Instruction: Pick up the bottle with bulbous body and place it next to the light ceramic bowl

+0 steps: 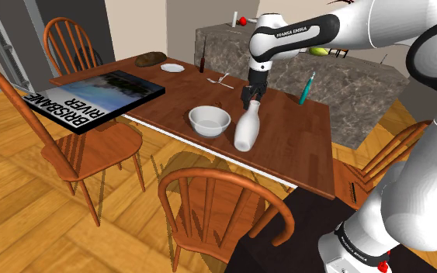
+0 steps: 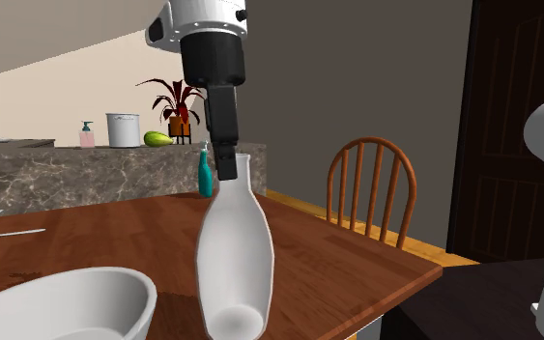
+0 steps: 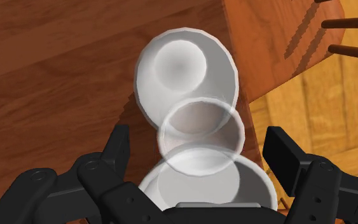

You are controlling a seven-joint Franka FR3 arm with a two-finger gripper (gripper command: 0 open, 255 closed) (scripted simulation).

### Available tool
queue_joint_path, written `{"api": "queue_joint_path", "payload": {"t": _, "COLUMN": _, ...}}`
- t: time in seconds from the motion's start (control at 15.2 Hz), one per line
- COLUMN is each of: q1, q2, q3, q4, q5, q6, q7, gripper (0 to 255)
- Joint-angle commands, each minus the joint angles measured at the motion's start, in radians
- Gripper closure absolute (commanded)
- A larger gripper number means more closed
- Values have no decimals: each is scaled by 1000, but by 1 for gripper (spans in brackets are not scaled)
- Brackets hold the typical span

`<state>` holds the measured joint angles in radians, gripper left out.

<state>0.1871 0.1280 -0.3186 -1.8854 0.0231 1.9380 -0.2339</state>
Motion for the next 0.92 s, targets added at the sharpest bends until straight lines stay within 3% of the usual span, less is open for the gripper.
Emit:
{"api": "queue_joint_path", "payload": {"t": 0.0, "q1": 0, "q2": 0, "q3": 0, "q4": 0, "q5": 0, "q6": 0, "q7": 0, "gripper": 0}}
{"api": "queue_joint_path", "payload": {"t": 0.33, "q1": 1, "q2": -15, "q3": -1, "q4": 110, "q5": -6, "q6": -125, "q7": 4, "gripper": 0}}
{"api": "queue_joint_path", "payload": {"t": 0.86, "q1": 1, "q2": -15, "q3": -1, "q4": 110, "q5": -6, "q6": -125, "q7": 4, "gripper": 0}}
